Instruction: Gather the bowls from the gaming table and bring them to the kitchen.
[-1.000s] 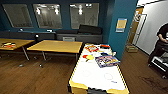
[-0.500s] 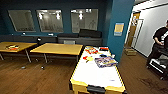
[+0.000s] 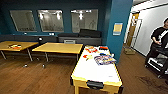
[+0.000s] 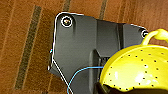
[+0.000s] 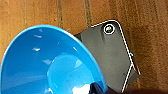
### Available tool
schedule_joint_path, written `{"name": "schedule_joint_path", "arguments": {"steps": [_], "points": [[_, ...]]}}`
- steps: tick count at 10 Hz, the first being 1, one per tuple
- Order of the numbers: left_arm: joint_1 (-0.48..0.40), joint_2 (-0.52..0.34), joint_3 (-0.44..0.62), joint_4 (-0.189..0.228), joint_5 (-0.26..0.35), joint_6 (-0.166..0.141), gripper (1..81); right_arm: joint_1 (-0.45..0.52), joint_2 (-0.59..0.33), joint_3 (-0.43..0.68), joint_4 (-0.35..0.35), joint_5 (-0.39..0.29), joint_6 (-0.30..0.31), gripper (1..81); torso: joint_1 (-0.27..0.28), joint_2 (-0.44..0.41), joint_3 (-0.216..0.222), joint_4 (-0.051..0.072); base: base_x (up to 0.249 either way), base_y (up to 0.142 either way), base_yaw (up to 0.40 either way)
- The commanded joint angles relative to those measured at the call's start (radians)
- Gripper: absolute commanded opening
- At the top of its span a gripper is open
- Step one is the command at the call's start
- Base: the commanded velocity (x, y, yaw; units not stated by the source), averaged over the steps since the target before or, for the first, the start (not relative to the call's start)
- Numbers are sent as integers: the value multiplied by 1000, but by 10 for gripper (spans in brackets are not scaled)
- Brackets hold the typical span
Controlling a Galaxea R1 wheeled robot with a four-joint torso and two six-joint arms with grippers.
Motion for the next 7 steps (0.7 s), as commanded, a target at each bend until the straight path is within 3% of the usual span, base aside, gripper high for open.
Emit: {"name": "schedule_joint_path", "arguments": {"steps": [1,7], "points": [[-50,-22,7,10,40,4,10,52,-29,8,-15,-42,-3,10,0,0,0,0,-155,0,0],[-50,-14,0,10,40,10,10,51,-21,5,-21,-43,-4,10,0,0,0,0,-155,0,0]]}}
